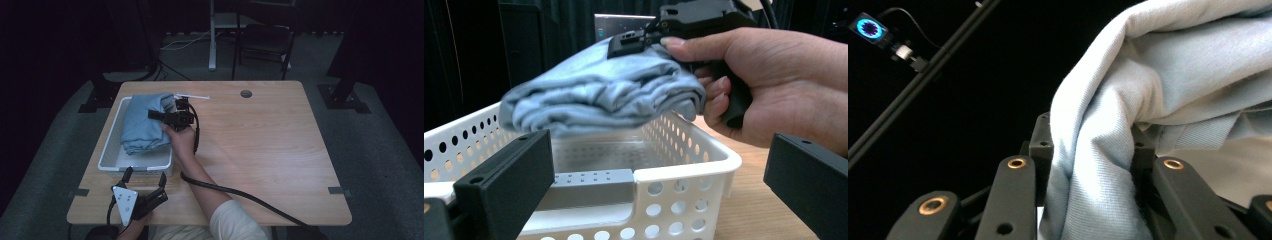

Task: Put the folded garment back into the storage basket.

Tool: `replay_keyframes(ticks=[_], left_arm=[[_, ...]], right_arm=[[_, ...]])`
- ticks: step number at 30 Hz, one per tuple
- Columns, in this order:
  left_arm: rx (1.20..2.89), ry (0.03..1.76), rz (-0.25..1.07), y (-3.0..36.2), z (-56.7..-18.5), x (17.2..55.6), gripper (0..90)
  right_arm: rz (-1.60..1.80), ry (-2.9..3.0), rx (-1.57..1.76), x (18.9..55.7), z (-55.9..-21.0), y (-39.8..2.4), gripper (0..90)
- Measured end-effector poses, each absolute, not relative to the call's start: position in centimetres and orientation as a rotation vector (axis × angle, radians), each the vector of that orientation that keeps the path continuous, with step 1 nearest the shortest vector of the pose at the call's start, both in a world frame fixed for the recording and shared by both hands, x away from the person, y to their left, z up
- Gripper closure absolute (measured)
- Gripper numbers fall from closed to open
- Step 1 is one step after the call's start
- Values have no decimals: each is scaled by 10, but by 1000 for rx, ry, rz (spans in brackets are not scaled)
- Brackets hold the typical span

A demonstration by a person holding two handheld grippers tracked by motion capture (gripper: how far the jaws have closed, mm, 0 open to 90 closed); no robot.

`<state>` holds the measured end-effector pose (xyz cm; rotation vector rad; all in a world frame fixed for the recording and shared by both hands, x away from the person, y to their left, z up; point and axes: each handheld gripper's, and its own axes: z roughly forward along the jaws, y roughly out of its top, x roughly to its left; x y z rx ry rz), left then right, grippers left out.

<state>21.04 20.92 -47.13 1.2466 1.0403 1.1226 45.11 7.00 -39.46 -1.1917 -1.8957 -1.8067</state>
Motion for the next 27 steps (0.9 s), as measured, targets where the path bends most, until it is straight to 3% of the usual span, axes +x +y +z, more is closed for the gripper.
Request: replay_keyframes(ticks=[27], left_arm=[[1247, 1036, 1119, 209, -471, 210, 11]], right_arm=[[-1706, -1961, -1223, 452, -392, 95, 674]])
